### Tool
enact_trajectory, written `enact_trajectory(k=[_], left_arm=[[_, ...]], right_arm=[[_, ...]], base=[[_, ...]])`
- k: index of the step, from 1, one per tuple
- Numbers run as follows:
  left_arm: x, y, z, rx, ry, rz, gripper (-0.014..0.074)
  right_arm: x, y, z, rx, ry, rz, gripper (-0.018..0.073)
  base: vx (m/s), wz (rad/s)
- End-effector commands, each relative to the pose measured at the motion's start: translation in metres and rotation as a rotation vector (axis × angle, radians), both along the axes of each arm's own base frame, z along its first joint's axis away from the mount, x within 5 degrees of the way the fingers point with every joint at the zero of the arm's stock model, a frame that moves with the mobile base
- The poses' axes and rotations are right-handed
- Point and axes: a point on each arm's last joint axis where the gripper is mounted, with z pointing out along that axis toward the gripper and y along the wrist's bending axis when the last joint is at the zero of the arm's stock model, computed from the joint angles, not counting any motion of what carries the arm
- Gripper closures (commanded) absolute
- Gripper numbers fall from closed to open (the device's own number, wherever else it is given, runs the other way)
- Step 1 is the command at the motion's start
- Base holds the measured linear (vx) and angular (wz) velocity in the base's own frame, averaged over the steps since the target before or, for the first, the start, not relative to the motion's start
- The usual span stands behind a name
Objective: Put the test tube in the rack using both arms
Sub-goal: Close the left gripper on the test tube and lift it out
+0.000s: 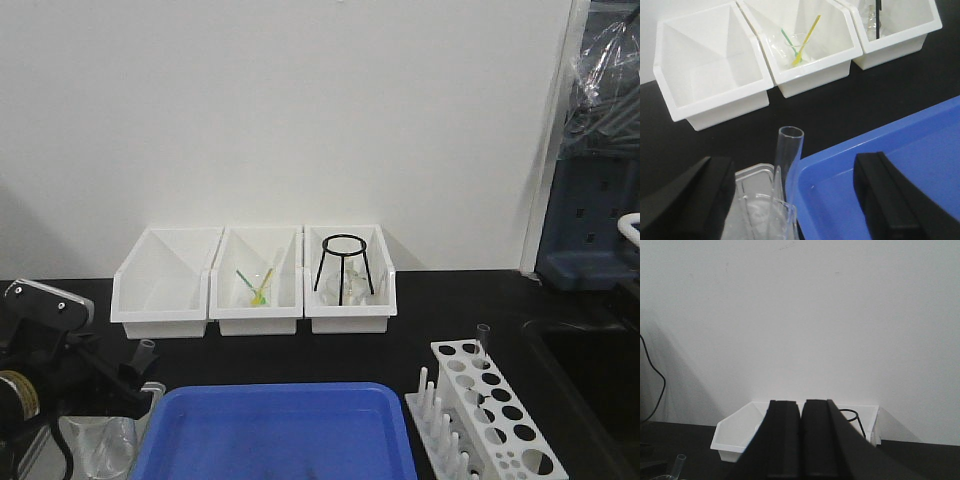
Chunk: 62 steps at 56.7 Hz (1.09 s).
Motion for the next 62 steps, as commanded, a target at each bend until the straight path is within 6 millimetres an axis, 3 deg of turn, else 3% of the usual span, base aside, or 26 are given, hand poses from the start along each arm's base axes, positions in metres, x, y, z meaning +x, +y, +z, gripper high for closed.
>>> enact_trajectory(k=[1, 43, 62], left_arm=[[0.008, -0.004, 0.028, 0.000, -0.124, -0.031, -0.0006], [0.045, -0.011, -0.018, 0.027, -0.064, -0.076, 0.0004], [0.061, -0.012, -0.010, 0.031, -0.090, -0.068, 0.0004]], right_arm=[[-0.002, 0.002, 0.015, 0.027, -0.070, 0.032, 0.0567], [-0.004, 0.004, 0.018, 0.076, -0.080, 0.081, 0.0562], [-0.005, 0.005, 0.018, 0.084, -0.086, 0.086, 0.0558]], base=[[0.00, 0.00], [0.00, 0.00], [0.00, 0.00]])
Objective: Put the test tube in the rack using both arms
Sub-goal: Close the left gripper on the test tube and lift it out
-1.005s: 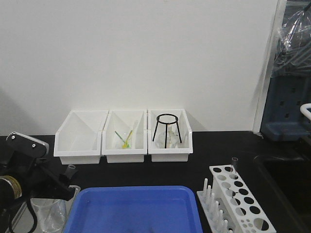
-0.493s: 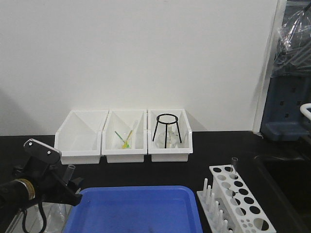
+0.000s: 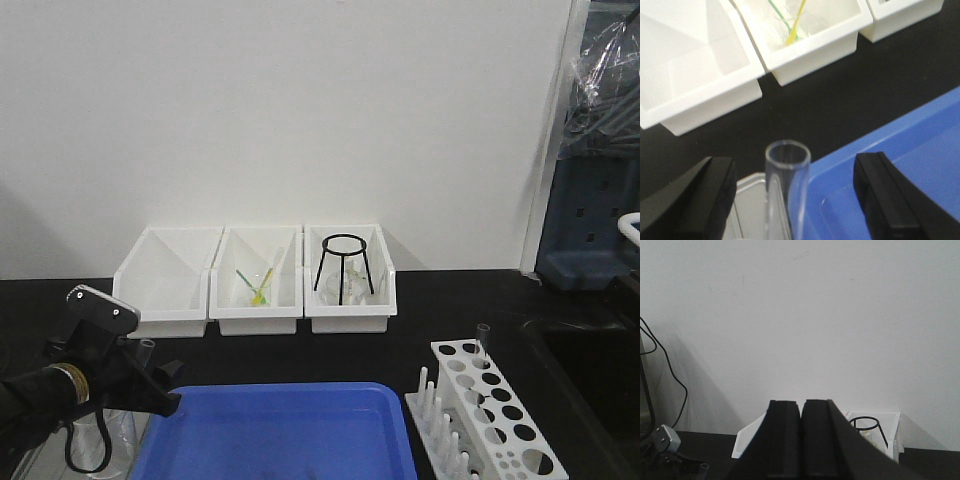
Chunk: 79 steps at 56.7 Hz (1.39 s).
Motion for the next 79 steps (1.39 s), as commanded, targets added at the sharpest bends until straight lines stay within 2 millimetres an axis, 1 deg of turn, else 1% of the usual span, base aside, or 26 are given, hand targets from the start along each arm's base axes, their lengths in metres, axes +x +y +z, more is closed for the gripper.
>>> enact_trajectory(k=[1, 17, 21, 26, 33, 44, 50, 52, 70, 79], left_arm=[[0.006, -0.005, 0.032, -0.043, -0.136, -0.024, 0.0004], [0.011, -0.005, 0.019, -0.038, -0.102, -0.022, 0.0012], [0.011, -0.005, 0.019, -0.039, -0.101, -0.022, 0.0032], [0.011, -0.005, 0.018, -0.039, -0.101, -0.022, 0.0083], [0.012, -0.005, 0.019, -0.040, -0.105, -0.022, 0.0207], [0.012, -0.005, 0.019, -0.040, -0.105, -0.022, 0.0458], [0.012, -0.005, 0.019, -0.041, -0.106, -0.022, 0.0582], [0.012, -0.005, 0.019, -0.041, -0.107, -0.023, 0.0608], [0.013, -0.008, 0.025, -0.072, -0.172, -0.052, 0.0603], [0.013, -0.008, 0.026, -0.074, -0.175, -0.053, 0.0603]], right_arm=[[-0.002, 0.001, 0.015, 0.034, -0.072, 0.029, 0.0557], [-0.002, 0.001, 0.015, 0.035, -0.072, 0.029, 0.0557], [-0.002, 0.001, 0.015, 0.035, -0.072, 0.029, 0.0557], [-0.002, 0.001, 0.015, 0.035, -0.072, 0.029, 0.0557], [-0.002, 0.001, 0.015, 0.035, -0.072, 0.029, 0.0557], [-0.002, 0.001, 0.015, 0.035, -0.072, 0.029, 0.0557], [-0.002, 0.001, 0.015, 0.035, -0.072, 0.029, 0.0557], [-0.002, 0.001, 0.015, 0.035, -0.072, 0.029, 0.0557], [-0.002, 0.001, 0.015, 0.033, -0.072, 0.029, 0.0557], [-0.002, 0.001, 0.015, 0.032, -0.072, 0.029, 0.0557]], base=[[0.00, 0.00], [0.00, 0.00], [0.00, 0.00], [0.00, 0.00], [0.00, 0.00], [0.00, 0.00], [0.00, 0.00], [0.00, 0.00], [0.00, 0.00], [0.00, 0.00]])
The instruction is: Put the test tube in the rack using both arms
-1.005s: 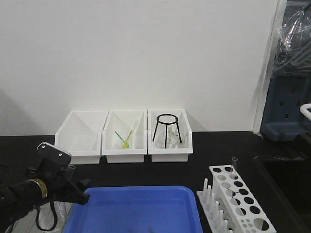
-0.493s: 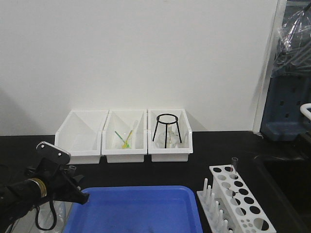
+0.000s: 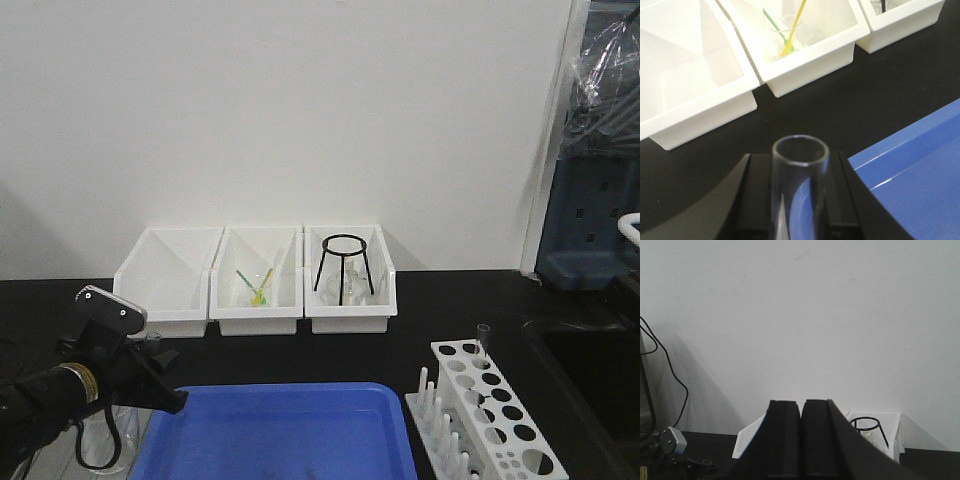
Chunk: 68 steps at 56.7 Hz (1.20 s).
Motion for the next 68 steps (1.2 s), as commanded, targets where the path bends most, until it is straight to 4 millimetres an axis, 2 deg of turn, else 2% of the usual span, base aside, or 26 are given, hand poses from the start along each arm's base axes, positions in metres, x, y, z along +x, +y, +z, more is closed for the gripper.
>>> enact_trajectory(k=[1, 16, 42, 57, 68], left_arm=[[0.003, -0.004, 0.035, -0.055, -0.144, -0.022, 0.0603], [0.000, -0.002, 0.042, -0.045, -0.143, -0.012, 0.0603], [-0.021, 0.005, 0.091, -0.022, -0.198, 0.033, 0.0603], [-0.040, 0.008, 0.128, -0.032, -0.283, 0.044, 0.0603], [-0.058, 0.010, 0.157, -0.038, -0.355, 0.051, 0.0603]], right_arm=[[-0.002, 0.001, 0.015, 0.032, -0.070, 0.028, 0.0557], [-0.002, 0.001, 0.015, 0.031, -0.065, 0.022, 0.0557], [-0.002, 0.001, 0.015, 0.032, -0.068, 0.025, 0.0557], [-0.002, 0.001, 0.015, 0.036, -0.069, 0.024, 0.0553], [-0.002, -0.003, 0.020, 0.130, -0.078, 0.006, 0.0546]], base=[[0.00, 0.00], [0.00, 0.00], [0.00, 0.00], [0.00, 0.00], [0.00, 0.00]])
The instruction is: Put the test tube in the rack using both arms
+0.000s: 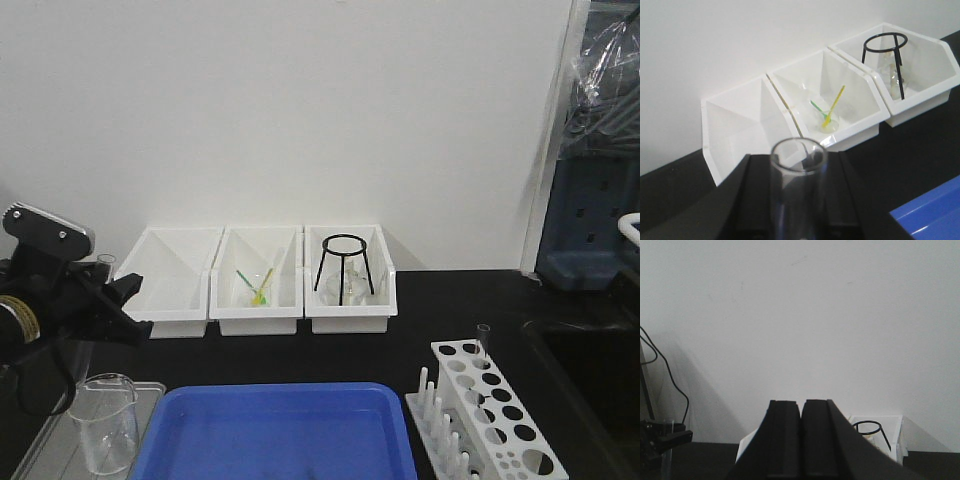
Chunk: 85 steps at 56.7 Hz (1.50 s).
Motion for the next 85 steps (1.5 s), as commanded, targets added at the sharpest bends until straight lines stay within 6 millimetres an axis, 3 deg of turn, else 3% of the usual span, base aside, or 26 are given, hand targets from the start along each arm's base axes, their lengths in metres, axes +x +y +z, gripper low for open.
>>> enact_trajectory(k=[1, 14, 31, 45, 58, 72, 79, 85], left_arm=[[-0.015, -0.002, 0.046, -0.051, -0.173, -0.027, 0.0603], [-0.039, 0.000, 0.077, -0.060, -0.261, -0.028, 0.0603], [-0.054, 0.002, 0.095, -0.148, -0.305, -0.023, 0.0603], [-0.063, -0.007, 0.110, -0.147, -0.342, -0.054, 0.0603], [-0.068, -0.024, 0.152, -0.165, -0.414, -0.094, 0.0603], [-0.067, -0.042, 0.186, -0.188, -0.466, -0.132, 0.0603], [-0.066, -0.052, 0.194, -0.196, -0.463, -0.151, 0.0603], [-0.066, -0.062, 0.197, -0.199, -0.451, -0.173, 0.0603]], right_arm=[[-0.002, -0.002, 0.018, 0.094, -0.078, 0.013, 0.0546], [-0.001, -0.002, 0.021, 0.080, -0.082, 0.009, 0.0543], [0.037, -0.010, 0.064, 0.103, -0.018, -0.066, 0.0539], [0.057, -0.025, 0.095, 0.004, 0.016, -0.265, 0.0539], [0.059, -0.023, 0.118, -0.031, -0.061, -0.249, 0.0539], [0.067, -0.020, 0.124, -0.100, -0.079, -0.226, 0.0538], [0.070, -0.028, 0.122, 0.032, 0.003, -0.274, 0.0536], [0.069, -0.023, 0.122, -0.021, -0.013, -0.240, 0.0536]], base=[[0.00, 0.00], [0.00, 0.00], [0.00, 0.00], [0.00, 0.00], [0.00, 0.00], [0.00, 0.00], [0.00, 0.00], [0.00, 0.00]])
